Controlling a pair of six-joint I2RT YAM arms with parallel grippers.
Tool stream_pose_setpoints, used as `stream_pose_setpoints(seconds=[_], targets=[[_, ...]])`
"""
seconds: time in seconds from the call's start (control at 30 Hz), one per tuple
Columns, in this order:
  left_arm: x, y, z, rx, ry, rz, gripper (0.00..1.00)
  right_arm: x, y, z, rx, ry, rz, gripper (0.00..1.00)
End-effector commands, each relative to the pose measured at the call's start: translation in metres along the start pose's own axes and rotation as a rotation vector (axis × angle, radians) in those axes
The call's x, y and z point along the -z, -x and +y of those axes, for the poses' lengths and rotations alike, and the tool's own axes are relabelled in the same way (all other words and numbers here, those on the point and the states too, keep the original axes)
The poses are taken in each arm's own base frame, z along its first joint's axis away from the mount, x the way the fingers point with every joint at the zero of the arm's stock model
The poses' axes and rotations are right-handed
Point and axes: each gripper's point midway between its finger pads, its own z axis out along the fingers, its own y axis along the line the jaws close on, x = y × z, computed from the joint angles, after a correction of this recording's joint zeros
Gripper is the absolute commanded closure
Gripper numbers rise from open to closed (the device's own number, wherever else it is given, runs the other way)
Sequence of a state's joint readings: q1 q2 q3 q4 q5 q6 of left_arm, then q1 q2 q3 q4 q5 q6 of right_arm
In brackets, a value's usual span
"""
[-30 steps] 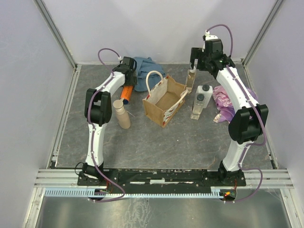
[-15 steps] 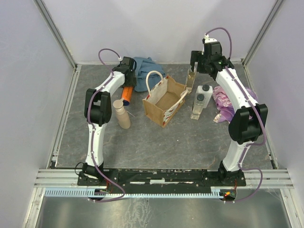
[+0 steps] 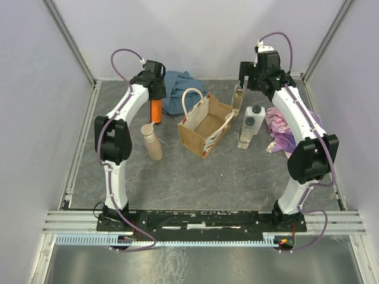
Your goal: Take the personal care products out of the canvas bag
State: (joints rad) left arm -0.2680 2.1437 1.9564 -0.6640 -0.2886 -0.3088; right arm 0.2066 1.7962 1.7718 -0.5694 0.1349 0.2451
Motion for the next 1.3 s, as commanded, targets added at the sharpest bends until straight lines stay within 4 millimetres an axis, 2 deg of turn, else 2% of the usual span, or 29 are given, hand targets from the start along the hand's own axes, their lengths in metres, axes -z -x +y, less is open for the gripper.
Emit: stream_pose_setpoints(seconds=[0.0,0.27,0.5,0.6,0.67,0.73,0.83,0.97,1.07,1.17,1.27], targets=[[0.051,0.043,0.009,0.074,-0.006,-0.15,0.97,0.035,0.028,0.001,-0.011,0.024,-0.086,0.0],[0.074,0.012,0.035,0.109,0.047,-0.149,0.97,0.049,0.022,0.003,-0.033,0.048,-0.081,0.0],[0.083,-0.017,0.048,0.134,0.07,-0.12,0.97,0.064,0.014,0.012,-0.059,0.099,-0.062,0.0],[0.087,-0.027,0.054,0.14,0.083,-0.13,0.97,0.079,0.013,0.027,-0.048,0.169,-0.051,0.0],[0.09,-0.028,0.057,0.142,0.09,-0.131,0.95,0.094,0.01,0.047,-0.005,0.215,-0.043,0.0],[0.094,-0.027,0.057,0.151,0.085,-0.139,0.84,0.108,0.007,0.067,0.064,0.225,-0.047,0.0],[0.103,-0.02,0.054,0.161,0.057,-0.159,0.58,0.125,-0.002,0.097,0.123,0.258,-0.027,0.0],[0.118,-0.008,0.056,0.164,0.046,-0.192,0.38,0.131,-0.019,0.11,0.099,0.273,0.02,0.0],[0.132,0.002,0.057,0.169,0.034,-0.221,0.31,0.135,-0.025,0.116,0.092,0.303,0.03,0.03],[0.146,0.01,0.054,0.18,0.0,-0.241,0.28,0.14,-0.03,0.13,0.103,0.354,0.04,0.08],[0.151,0.01,0.051,0.186,-0.024,-0.237,0.27,0.14,-0.037,0.14,0.126,0.368,0.058,0.07]])
